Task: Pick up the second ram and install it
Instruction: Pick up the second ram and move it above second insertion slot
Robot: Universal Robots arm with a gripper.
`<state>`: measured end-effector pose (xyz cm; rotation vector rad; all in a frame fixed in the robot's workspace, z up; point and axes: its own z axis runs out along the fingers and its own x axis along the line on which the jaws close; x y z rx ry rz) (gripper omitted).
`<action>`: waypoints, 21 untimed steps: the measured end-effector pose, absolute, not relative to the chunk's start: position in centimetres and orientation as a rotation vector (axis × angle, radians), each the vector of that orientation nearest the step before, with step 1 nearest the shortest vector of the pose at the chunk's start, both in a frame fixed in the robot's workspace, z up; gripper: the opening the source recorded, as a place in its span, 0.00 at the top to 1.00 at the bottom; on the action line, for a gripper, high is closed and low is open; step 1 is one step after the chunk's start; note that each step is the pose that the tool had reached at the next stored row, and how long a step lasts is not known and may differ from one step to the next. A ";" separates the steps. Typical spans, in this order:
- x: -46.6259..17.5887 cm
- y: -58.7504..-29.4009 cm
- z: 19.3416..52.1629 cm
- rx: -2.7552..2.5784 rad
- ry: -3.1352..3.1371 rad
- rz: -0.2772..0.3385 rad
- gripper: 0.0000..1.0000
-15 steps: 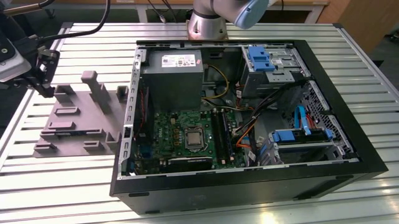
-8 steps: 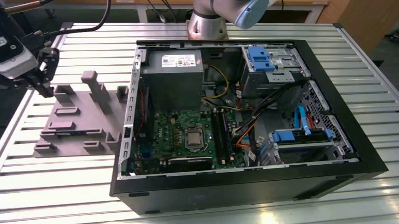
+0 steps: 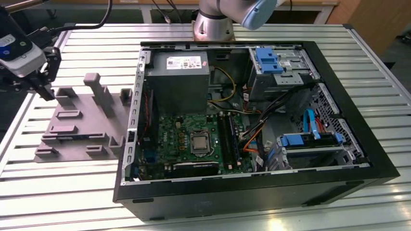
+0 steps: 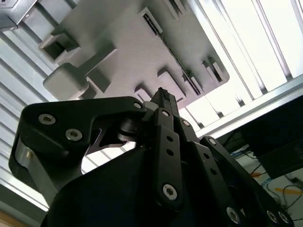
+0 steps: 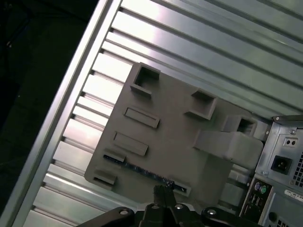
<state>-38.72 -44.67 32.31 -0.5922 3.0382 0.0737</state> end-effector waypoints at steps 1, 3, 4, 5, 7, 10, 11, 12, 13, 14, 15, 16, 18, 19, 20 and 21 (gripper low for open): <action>-38.7 -44.7 32.3 -0.620 3.033 0.074 0.89; -38.7 -44.7 32.3 -0.675 3.022 0.074 0.89; -38.7 -44.7 32.3 -0.703 3.017 0.074 0.89; -38.7 -44.7 32.3 -0.730 3.011 0.075 0.89; -38.7 -44.7 32.3 -0.783 2.998 0.075 0.89; -38.7 -44.7 32.3 -0.865 2.977 0.076 0.89; -38.7 -44.7 32.3 -0.892 2.970 0.076 0.89; -38.7 -44.7 32.3 -0.919 2.962 0.076 0.89; -38.7 -44.7 32.3 -0.945 2.954 0.077 0.89; -38.7 -44.7 32.2 -0.972 2.946 0.077 0.89; -38.7 -44.7 32.2 -0.999 2.938 0.077 0.89; -38.7 -44.7 32.2 -1.025 2.929 0.078 0.89; -38.7 -44.7 32.2 -1.080 2.910 0.079 0.89; -38.7 -44.7 32.2 -1.107 2.901 0.079 0.89; -38.7 -44.7 32.2 -1.133 2.891 0.079 0.89; -38.7 -44.7 32.2 -1.159 2.881 0.080 0.89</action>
